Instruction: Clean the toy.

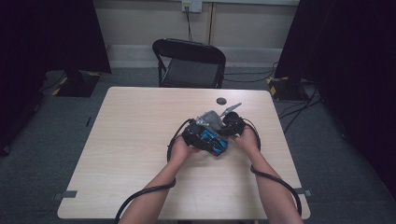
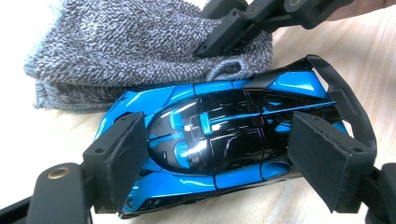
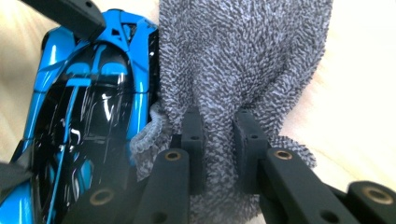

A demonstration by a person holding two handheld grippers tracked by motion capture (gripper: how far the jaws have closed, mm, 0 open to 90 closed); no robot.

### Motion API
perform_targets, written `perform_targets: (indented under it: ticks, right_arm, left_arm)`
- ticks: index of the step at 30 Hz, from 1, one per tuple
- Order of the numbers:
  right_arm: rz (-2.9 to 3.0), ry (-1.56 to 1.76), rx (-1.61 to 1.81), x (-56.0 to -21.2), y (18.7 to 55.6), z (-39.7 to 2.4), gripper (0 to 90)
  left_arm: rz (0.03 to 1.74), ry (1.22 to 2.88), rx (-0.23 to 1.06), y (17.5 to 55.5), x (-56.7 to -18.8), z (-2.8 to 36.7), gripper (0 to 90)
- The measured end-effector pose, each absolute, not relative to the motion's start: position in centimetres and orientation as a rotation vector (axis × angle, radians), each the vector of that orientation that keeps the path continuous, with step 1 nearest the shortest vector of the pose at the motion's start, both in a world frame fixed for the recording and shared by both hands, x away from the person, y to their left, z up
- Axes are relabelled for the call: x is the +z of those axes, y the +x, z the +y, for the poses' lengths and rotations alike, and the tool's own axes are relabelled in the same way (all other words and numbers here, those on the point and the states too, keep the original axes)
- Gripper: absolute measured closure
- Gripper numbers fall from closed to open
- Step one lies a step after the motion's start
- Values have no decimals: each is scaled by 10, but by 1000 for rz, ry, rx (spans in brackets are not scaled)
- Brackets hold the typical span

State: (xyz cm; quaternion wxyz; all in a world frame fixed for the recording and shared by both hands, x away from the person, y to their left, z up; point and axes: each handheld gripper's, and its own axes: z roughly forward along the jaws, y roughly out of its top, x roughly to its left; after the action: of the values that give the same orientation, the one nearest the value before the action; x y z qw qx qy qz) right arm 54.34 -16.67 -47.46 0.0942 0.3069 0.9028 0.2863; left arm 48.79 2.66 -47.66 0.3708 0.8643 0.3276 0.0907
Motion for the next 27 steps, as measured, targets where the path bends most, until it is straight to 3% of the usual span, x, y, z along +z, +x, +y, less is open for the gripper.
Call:
perform_targets:
  ticks: [27]
  right_arm:
    - [2710, 835, 844, -473, 523, -201, 770]
  left_arm:
    - [849, 2218, 200, 490, -476, 31, 221]
